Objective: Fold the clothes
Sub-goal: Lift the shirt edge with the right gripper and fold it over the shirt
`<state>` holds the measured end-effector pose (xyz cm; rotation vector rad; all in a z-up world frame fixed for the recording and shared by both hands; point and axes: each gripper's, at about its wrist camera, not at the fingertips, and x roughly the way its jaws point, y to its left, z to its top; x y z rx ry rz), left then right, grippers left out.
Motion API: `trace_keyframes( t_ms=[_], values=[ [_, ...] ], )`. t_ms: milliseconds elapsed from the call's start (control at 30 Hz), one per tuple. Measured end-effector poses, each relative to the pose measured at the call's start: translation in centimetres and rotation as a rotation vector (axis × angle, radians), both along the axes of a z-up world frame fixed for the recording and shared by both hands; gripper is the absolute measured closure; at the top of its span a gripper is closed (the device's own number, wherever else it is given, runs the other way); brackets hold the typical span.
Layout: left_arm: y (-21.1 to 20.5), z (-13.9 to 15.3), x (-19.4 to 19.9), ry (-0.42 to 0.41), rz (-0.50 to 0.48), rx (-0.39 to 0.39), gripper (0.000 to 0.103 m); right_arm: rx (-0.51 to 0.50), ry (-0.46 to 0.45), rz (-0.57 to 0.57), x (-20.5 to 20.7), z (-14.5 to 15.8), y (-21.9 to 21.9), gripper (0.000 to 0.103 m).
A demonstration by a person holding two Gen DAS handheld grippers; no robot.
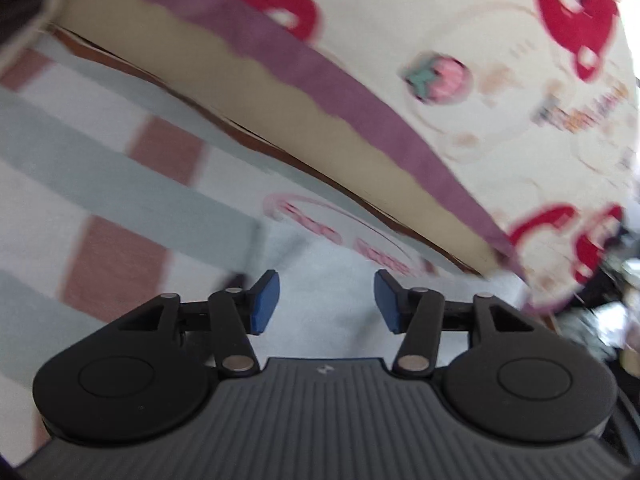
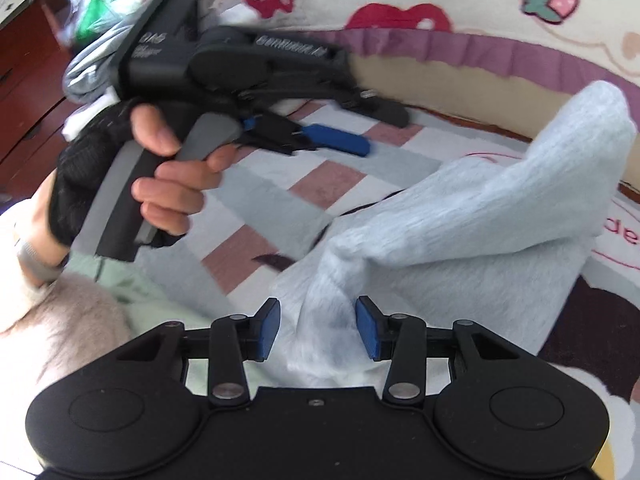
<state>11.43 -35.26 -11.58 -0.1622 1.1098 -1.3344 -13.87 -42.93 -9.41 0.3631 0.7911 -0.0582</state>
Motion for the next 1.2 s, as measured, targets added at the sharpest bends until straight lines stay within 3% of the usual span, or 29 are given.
trace_keyframes(
  t_ms=[67, 200, 300, 367, 567, 733, 833, 1000, 1067, 1200],
  values=[
    [-0.4, 0.2, -0.9, 0.009, -0.079, -0.01, 0.05, 0.028, 0.003, 0.018, -0.2, 0.0, 0.6, 0.055],
    [-1.0, 1.3, -3.1, -0.08, -0.22, -0.03, 0.041, 0.081, -0.027, -0.01, -1.7, 0.6, 0.9, 0.056],
    [-1.7, 0.9, -4.5, -0.127, -0.283, 0.024, 0.041, 0.082, -0.054, -0.084, -3.9, 1.8, 0.0, 0.056],
    [-2.0, 0.7, -5.2, -0.161, -0.306, 0.061, 0.041, 0.025, -0.045, -0.13, -5.2, 2.6, -0.5, 0.056],
    [-3.1, -0.2, -6.3, -0.208, -0.328, 0.129, 0.036, -0.217, 0.072, -0.139, -6.3, 2.0, 0.0, 0.052],
    [-3.3, -0.5, -7.0, -0.228, -0.365, 0.17, 0.035, -0.275, 0.12, -0.116, -4.7, -0.4, 0.7, 0.05],
    [-2.7, 0.0, -6.8, -0.214, -0.37, 0.148, 0.035, -0.325, 0.127, -0.114, -4.4, -1.2, 1.2, 0.05],
    [-1.6, 0.9, -6.4, -0.191, -0.378, 0.111, 0.035, -0.321, 0.122, -0.052, -3.5, -1.4, 1.6, 0.046],
    [-1.3, 1.4, -7.1, -0.218, -0.414, 0.08, 0.033, -0.307, 0.13, -0.043, -3.3, -1.3, 1.8, 0.046],
    [-2.0, 0.3, -7.1, -0.222, -0.382, 0.142, 0.031, -0.349, 0.142, -0.024, -3.3, -1.7, 2.5, 0.046]
  ],
)
